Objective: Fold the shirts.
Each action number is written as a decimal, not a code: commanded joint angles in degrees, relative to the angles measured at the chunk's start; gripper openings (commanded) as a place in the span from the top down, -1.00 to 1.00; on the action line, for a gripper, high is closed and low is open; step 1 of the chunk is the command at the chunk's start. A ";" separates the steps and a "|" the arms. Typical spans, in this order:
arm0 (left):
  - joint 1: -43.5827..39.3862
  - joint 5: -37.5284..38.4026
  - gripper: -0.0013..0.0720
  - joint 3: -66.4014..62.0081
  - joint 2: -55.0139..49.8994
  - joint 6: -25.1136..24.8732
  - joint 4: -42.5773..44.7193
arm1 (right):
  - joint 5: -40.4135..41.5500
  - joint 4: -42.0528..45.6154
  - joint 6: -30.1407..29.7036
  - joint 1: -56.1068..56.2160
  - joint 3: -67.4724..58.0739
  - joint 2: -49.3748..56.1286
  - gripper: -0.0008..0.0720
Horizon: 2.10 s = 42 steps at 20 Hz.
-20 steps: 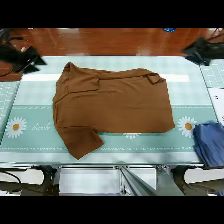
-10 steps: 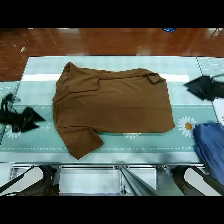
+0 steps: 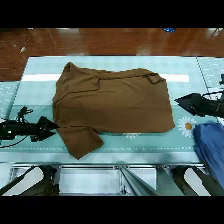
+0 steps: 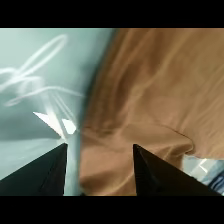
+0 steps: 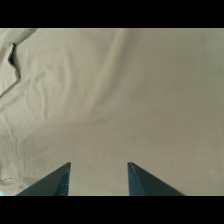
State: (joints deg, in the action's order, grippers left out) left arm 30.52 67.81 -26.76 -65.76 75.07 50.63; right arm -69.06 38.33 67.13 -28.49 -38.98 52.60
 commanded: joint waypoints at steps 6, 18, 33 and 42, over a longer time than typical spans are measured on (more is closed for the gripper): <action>-6.62 -3.63 0.92 -1.33 -2.95 0.39 0.15 | -1.64 14.23 8.92 -12.57 2.12 -0.37 -0.16; -6.62 -3.56 0.92 -1.49 -2.95 0.39 0.37 | 4.50 15.58 12.13 -1.60 13.75 8.00 -0.16; -6.62 2.71 0.93 -36.70 1.36 0.59 -10.86 | 0.70 17.27 12.74 14.67 -42.05 18.36 0.92; -3.76 3.63 0.93 -84.70 6.93 2.40 -14.45 | -8.83 24.92 16.46 14.67 -79.73 9.22 0.92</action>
State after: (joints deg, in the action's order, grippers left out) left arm 25.10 70.91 -100.25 -61.65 76.20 36.95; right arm -75.22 59.35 82.87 -13.89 -112.55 66.54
